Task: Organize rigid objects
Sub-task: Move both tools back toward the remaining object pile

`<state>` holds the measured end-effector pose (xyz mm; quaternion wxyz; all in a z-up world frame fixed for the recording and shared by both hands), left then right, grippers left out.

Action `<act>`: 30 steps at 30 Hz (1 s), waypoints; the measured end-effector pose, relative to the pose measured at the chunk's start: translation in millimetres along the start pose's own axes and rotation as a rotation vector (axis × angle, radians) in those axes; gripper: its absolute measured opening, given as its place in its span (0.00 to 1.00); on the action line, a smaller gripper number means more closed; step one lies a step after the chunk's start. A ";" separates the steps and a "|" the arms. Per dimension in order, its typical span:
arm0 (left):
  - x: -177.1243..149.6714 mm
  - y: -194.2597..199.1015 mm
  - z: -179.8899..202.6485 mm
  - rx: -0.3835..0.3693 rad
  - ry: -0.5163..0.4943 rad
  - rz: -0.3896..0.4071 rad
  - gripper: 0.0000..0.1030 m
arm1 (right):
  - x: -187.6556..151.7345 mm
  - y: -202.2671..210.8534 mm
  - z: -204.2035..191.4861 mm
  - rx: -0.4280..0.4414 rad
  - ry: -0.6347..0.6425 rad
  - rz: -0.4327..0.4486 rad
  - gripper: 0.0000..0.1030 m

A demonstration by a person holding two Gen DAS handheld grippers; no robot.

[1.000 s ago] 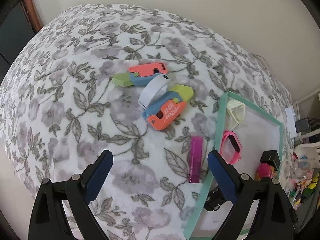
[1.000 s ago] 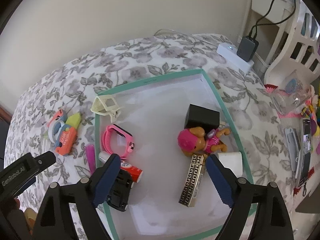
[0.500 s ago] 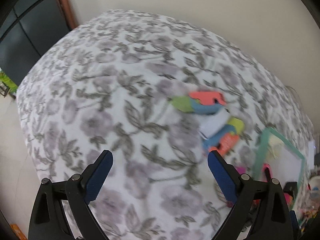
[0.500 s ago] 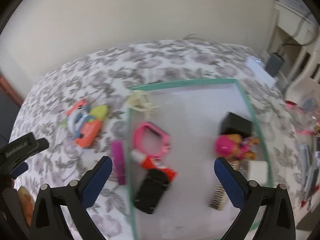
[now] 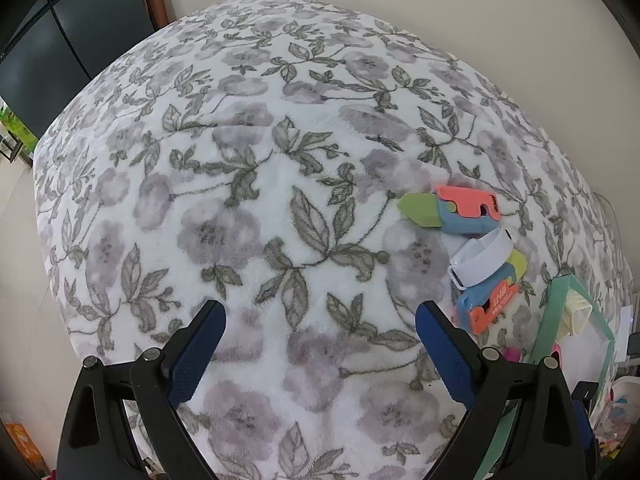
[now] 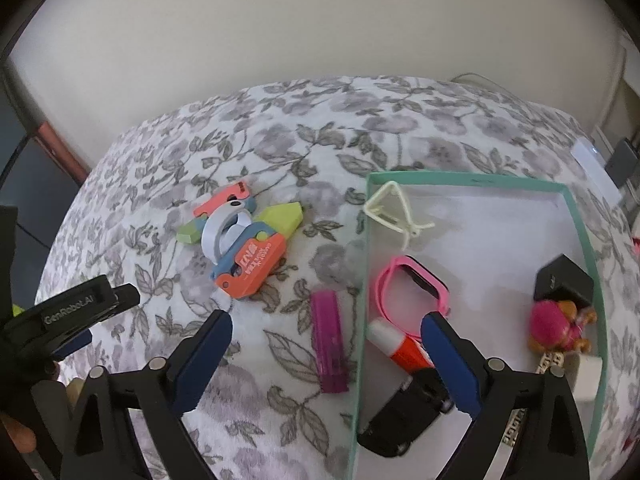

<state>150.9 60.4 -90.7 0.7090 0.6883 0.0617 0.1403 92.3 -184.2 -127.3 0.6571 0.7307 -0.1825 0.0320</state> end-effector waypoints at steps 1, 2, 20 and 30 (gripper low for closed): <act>0.8 -1.0 -0.7 -0.001 0.001 -0.002 0.93 | 1.0 -2.3 -2.3 0.001 0.008 -0.003 0.91; 1.3 -1.6 -1.1 -0.001 0.003 -0.003 0.93 | 1.9 -4.4 -4.6 0.003 0.016 -0.007 0.90; 8.1 -15.6 -10.0 -0.069 0.029 -0.046 0.93 | 10.8 -26.5 -6.6 -0.014 0.010 -0.035 0.53; 8.7 -22.8 -14.7 -0.079 0.045 -0.063 0.93 | 4.5 -41.1 -22.7 -0.023 0.067 -0.081 0.51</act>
Point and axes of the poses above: each gripper's, at about its wrist camera, not at the fingertips, and y roughly against the way its jaws point, z to its right, x to its top, the point moved 3 cm from there along -y, roughly the way its jaws point, and after that the axes turned 11 degrees about -z, right-handed, at the moved point
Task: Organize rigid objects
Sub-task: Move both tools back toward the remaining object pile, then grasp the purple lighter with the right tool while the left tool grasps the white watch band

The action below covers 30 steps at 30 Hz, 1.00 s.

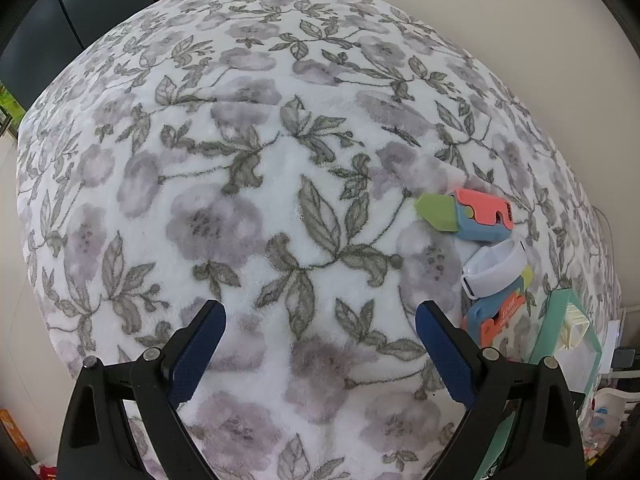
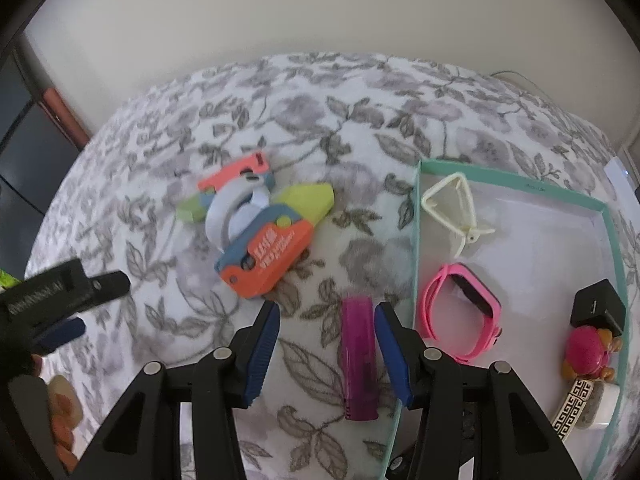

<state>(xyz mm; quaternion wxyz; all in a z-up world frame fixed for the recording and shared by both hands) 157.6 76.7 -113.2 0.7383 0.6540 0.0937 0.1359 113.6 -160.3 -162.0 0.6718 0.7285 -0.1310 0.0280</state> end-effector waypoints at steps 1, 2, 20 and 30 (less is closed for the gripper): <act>0.1 -0.1 0.0 -0.001 -0.003 -0.001 0.93 | -1.3 -2.0 0.9 -0.002 -0.003 -0.008 0.51; 0.4 -0.2 0.4 -0.001 -0.005 -0.001 0.93 | -2.4 -4.8 1.4 -0.005 -0.005 -0.018 0.51; 2.1 -10.5 4.4 -0.017 -0.024 -0.033 0.93 | -18.0 -27.0 -8.0 -0.064 0.031 -0.127 0.28; -0.3 -19.7 29.1 -0.035 -0.122 -0.055 0.93 | -21.4 -28.1 -9.6 -0.063 0.016 -0.136 0.21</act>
Point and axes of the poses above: each gripper's, at about its wrist camera, not at the fingertips, and y roughly against the way its jaws point, z to its right, x to its top, the point moved 3 cm from there along -y, roughly the way its jaws point, and after that the axes turned 11 degrees about -z, right-handed, at the moved point
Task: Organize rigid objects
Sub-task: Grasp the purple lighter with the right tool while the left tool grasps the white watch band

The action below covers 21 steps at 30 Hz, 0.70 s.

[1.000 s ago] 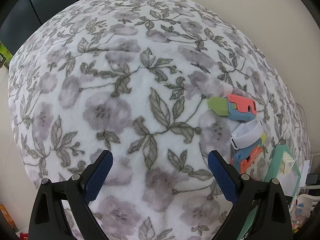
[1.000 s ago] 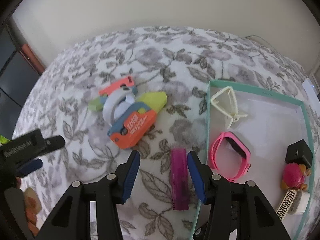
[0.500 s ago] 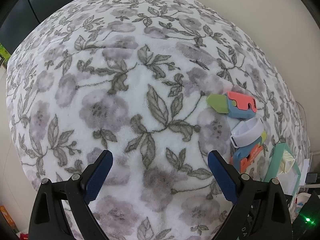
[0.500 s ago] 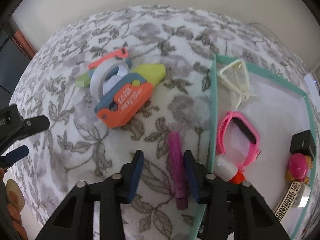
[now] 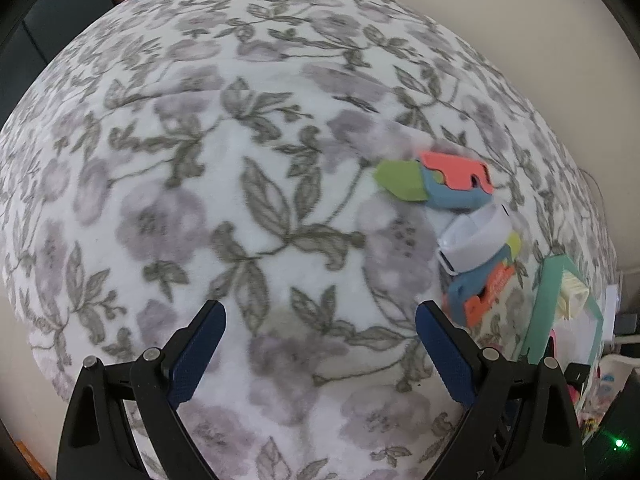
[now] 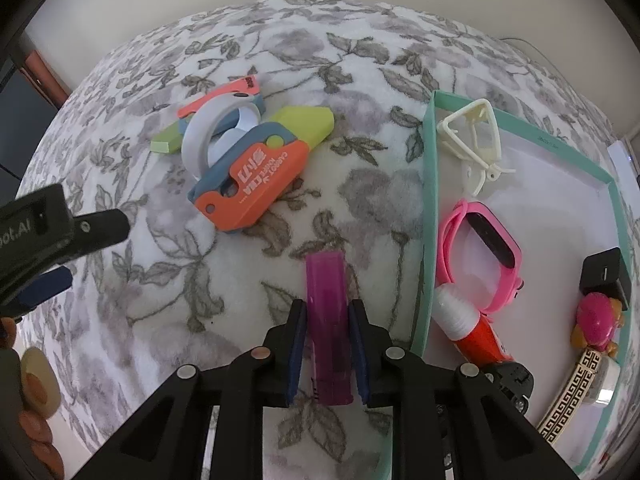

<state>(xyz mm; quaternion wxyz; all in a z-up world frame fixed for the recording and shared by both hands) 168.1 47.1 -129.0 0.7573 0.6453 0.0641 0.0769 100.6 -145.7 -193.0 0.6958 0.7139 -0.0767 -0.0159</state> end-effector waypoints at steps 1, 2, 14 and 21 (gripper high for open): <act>0.4 -0.5 1.3 -0.004 -0.005 0.000 0.93 | 2.7 0.8 1.8 0.006 -0.005 0.003 0.21; 1.4 -0.6 2.6 -0.008 -0.010 0.002 0.93 | 4.0 1.5 3.4 0.013 -0.013 0.007 0.21; 17.7 5.5 39.2 0.006 -0.117 0.079 0.93 | 21.4 1.6 12.8 0.071 -0.055 0.038 0.20; 25.9 9.1 66.6 0.034 -0.206 0.134 0.93 | 40.0 -0.8 20.7 0.111 -0.077 0.052 0.21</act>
Point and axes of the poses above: each gripper's, at about its wrist camera, not at the fingertips, and y roughly against the way its jaws point, z to its right, x to its top, the point moved 3 cm from there along -y, roughly the way its jaws point, and after that the axes turned 11 degrees about -z, right-handed, at the moved point
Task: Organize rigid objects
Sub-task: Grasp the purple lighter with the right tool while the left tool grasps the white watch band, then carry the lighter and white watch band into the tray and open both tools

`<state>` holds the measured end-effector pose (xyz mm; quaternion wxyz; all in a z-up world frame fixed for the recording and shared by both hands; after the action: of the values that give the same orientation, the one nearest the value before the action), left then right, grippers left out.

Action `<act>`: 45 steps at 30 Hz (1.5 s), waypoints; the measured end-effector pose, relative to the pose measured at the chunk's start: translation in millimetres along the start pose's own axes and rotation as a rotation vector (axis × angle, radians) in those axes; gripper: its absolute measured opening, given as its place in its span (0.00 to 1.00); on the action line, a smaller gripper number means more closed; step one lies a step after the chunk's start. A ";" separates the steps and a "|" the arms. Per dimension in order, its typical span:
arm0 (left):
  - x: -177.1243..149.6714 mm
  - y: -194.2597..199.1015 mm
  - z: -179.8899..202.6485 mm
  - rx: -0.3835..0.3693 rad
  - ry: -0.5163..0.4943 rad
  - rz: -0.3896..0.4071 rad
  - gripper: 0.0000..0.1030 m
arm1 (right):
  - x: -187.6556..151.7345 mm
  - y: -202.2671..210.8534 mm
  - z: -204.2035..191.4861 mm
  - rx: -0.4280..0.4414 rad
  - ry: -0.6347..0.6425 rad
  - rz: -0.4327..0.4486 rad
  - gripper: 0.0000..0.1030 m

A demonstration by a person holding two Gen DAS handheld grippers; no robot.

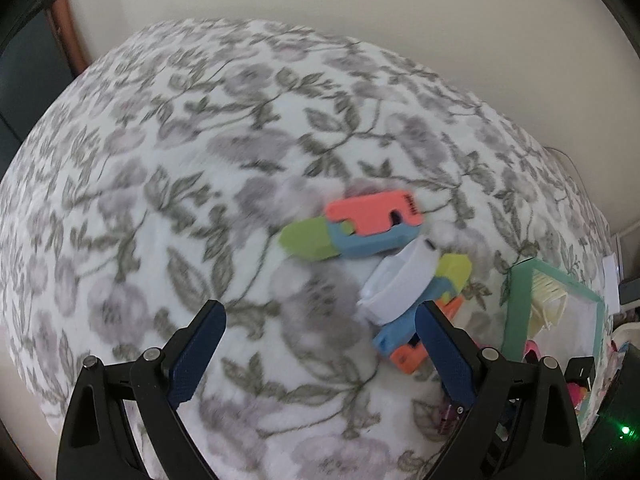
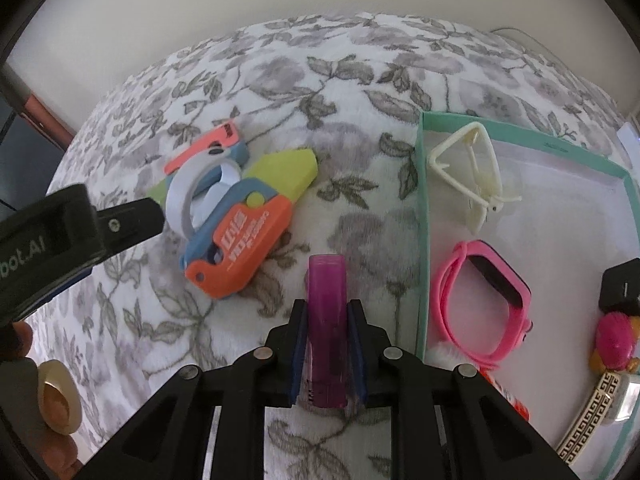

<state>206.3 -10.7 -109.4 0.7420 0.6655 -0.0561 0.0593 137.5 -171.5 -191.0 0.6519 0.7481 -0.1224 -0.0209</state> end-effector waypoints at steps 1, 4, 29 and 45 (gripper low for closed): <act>2.4 -0.3 4.0 0.007 -0.015 0.006 0.93 | 1.3 0.2 0.2 0.003 -0.001 0.001 0.21; 5.8 -0.6 12.4 0.024 -0.044 0.022 0.93 | 6.7 0.8 0.8 0.012 -0.004 0.006 0.21; 9.6 -16.1 28.6 0.021 -0.097 0.012 0.23 | 15.5 -2.0 0.1 0.029 0.008 0.041 0.20; -8.2 46.4 21.8 -0.010 -0.040 0.109 0.20 | -13.5 56.3 10.4 0.088 -0.045 0.129 0.20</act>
<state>190.5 -27.5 -62.8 0.7397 0.6587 -0.1075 0.0857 113.6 -185.5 -139.2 0.6154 0.7660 -0.1858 0.0096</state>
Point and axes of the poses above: each gripper's, at about its wrist camera, not at the fingertips, and y roughly against the way its jaws point, z to its right, x to its top, the point moved 3 cm from there along -y, roughly the way its jaws point, and after that the axes turned 11 degrees about -z, right-handed, at the moved point
